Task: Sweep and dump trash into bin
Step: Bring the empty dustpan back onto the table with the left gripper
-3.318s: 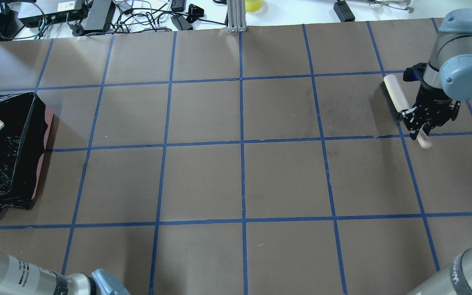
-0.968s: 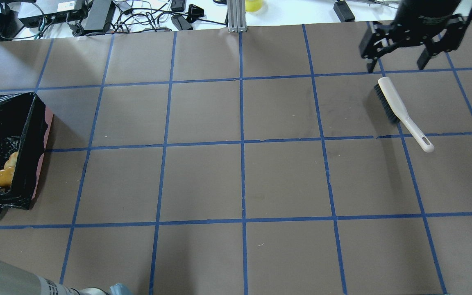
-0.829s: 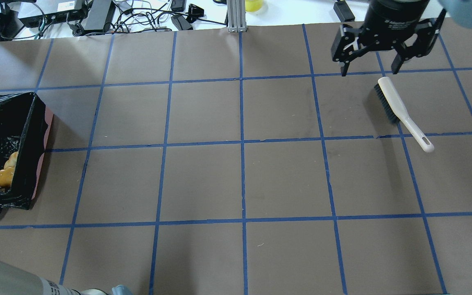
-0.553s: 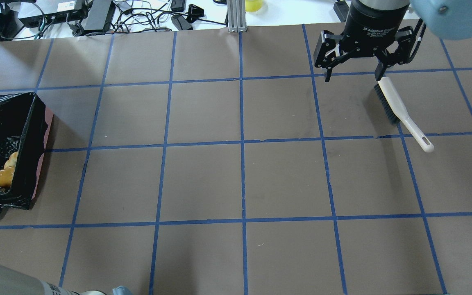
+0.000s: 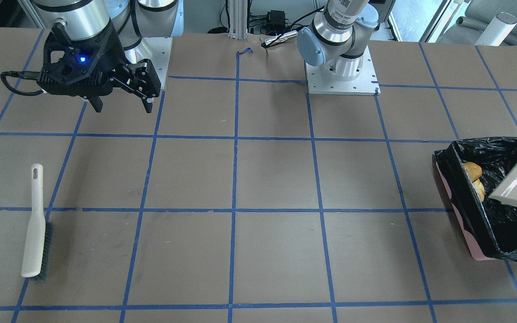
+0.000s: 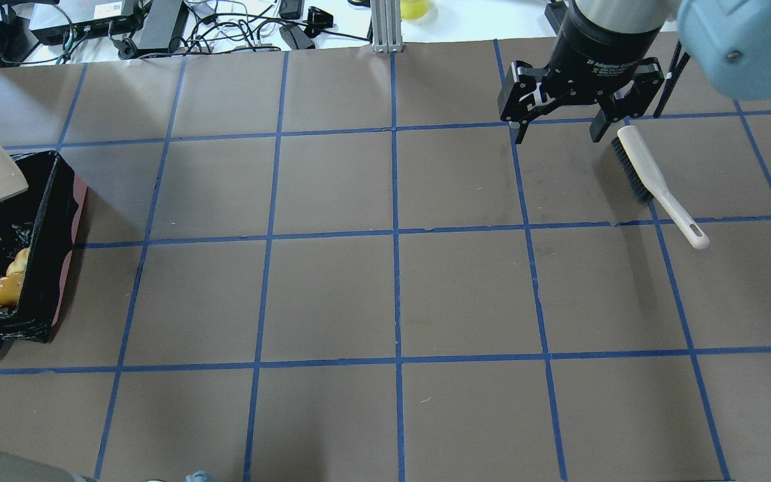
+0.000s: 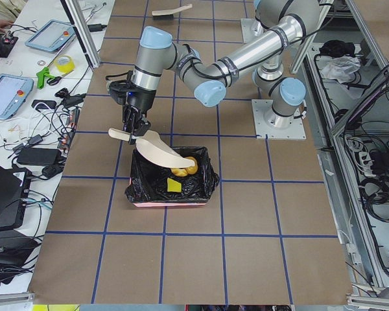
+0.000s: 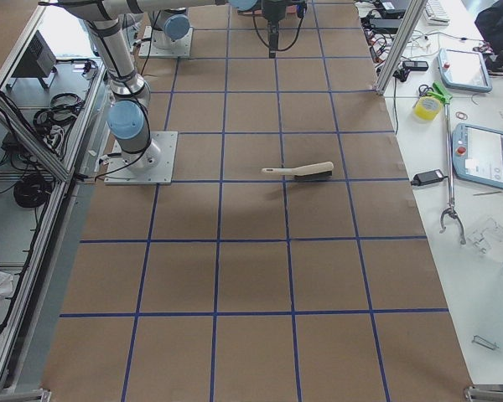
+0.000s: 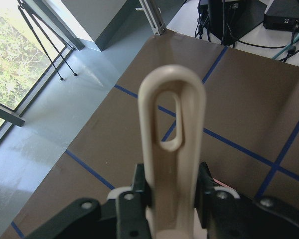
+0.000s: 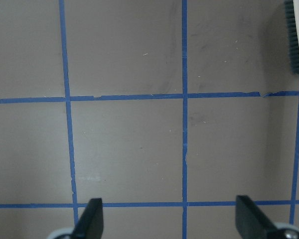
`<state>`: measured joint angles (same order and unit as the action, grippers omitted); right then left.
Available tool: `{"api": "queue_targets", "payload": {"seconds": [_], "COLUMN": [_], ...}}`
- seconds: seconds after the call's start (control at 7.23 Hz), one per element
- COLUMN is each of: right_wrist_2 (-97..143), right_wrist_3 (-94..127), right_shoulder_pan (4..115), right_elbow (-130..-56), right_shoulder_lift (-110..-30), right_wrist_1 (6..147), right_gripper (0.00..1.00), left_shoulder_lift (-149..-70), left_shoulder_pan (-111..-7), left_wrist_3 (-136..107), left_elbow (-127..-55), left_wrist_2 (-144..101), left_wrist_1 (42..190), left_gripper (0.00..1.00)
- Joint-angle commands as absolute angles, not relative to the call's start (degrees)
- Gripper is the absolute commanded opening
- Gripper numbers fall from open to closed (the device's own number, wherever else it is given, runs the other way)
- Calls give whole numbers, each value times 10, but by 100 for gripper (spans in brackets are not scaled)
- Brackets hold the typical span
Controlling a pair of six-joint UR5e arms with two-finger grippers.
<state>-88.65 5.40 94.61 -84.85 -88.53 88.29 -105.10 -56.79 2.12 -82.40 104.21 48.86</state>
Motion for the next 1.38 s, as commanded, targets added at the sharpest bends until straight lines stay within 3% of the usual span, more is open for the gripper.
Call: {"api": "queue_targets", "payload": {"seconds": [0.0, 0.41, 1.24], "right_wrist_2": [-888, -904, -904], "right_wrist_3": [56, 58, 54], "right_shoulder_pan": [944, 938, 938], "right_elbow": [-850, -849, -852], "right_shoulder_lift": [-887, -888, -887], "right_wrist_1": [904, 901, 899], "right_gripper": [100, 100, 100], "left_shoulder_lift": [-1035, -1040, -1109], "left_shoulder_pan": [-617, -677, -755], "left_wrist_3": [-111, -350, -610], "left_elbow": [-823, -831, -844], "left_wrist_2": [1036, 957, 881], "left_wrist_1": [565, 644, 642], "left_gripper": [0, 0, 0]}}
